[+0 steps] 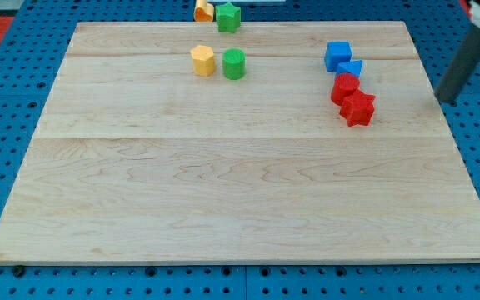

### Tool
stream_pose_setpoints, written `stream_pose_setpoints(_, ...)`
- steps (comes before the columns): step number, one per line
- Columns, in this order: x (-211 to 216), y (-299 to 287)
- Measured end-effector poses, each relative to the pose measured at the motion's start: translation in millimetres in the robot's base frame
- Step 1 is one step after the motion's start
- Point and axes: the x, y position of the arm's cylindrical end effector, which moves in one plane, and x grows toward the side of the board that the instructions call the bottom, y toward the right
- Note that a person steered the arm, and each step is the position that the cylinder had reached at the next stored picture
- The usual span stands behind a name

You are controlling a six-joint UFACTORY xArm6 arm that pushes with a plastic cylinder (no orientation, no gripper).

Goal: Slightly push the red circle to the top left to the red star

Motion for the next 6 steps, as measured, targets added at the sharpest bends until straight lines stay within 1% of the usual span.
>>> stream_pose_setpoints(1, -0.6, -65.9)
stream_pose_setpoints(3, -25.6, -82.4)
stream_pose_setpoints(5, -28.0, -86.5)
stream_pose_setpoints(6, -33.0, -98.7)
